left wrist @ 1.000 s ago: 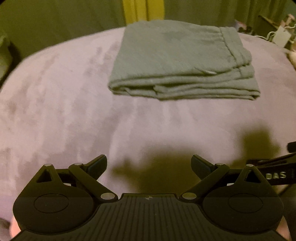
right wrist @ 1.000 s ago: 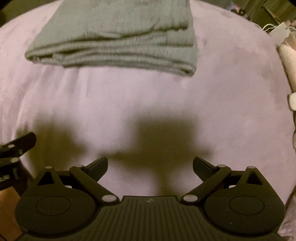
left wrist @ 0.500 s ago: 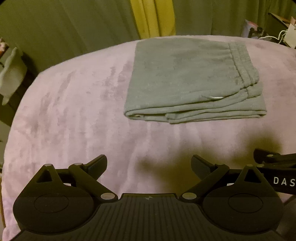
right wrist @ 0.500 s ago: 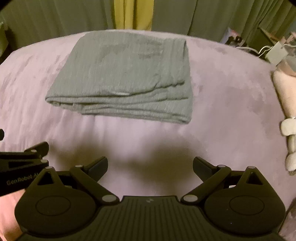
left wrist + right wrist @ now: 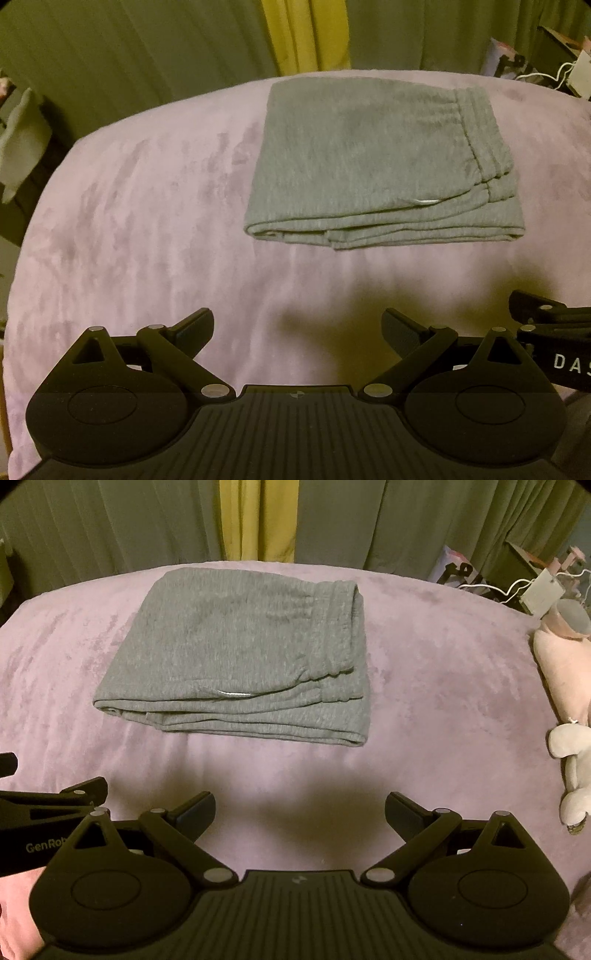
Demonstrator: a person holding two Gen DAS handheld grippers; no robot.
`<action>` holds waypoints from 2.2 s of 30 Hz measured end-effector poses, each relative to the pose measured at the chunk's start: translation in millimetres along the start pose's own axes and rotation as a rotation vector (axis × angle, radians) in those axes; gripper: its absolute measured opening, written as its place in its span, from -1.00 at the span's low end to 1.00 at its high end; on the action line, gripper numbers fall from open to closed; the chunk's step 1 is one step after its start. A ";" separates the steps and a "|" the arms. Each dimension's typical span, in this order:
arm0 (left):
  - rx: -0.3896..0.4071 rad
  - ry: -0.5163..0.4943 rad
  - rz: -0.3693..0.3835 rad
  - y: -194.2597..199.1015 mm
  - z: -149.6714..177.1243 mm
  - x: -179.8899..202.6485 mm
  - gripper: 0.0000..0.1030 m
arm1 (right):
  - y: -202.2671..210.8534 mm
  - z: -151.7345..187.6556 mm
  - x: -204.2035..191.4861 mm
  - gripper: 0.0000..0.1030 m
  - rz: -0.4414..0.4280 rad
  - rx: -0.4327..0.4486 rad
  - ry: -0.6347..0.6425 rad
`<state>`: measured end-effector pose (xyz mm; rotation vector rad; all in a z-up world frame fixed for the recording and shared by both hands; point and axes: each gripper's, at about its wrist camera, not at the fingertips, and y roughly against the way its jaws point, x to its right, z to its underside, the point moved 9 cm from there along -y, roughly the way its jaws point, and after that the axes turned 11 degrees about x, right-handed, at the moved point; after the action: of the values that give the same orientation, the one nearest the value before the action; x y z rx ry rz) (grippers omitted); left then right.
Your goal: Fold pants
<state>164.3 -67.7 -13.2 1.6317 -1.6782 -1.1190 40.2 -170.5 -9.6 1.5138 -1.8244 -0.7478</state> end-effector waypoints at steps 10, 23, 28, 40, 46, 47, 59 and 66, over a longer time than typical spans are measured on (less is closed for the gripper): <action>0.001 0.007 0.005 1.2 -7.9 3.4 0.95 | 1.3 -4.3 0.1 0.91 0.012 -0.004 -0.013; -0.006 -0.002 -0.004 -0.4 -9.2 -1.0 0.95 | 4.9 -7.6 -0.1 0.91 0.009 0.001 -0.008; -0.007 -0.001 -0.005 -0.1 -8.8 -1.2 0.95 | 4.9 -7.9 -0.8 0.91 0.006 -0.001 -0.010; -0.021 0.011 -0.005 -2.6 -6.3 -4.4 0.95 | 2.3 -7.3 -6.2 0.91 0.007 -0.006 -0.003; -0.029 0.016 -0.004 -4.7 -6.5 -6.8 0.95 | 0.0 -7.8 -7.8 0.91 0.003 -0.009 0.000; -0.030 0.015 -0.005 -5.1 -6.4 -6.9 0.95 | -0.5 -7.8 -7.9 0.91 0.002 -0.011 0.000; -0.044 0.024 0.000 -9.9 -5.5 -8.4 0.95 | -3.7 -7.5 -10.9 0.91 0.002 -0.018 0.008; -0.045 0.023 0.001 -11.2 -5.5 -9.1 0.95 | -4.8 -7.4 -11.3 0.91 0.001 -0.019 0.010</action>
<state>176.0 -59.0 -18.3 1.6094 -1.6272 -1.1255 50.3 -160.4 -9.9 1.5015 -1.8064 -0.7537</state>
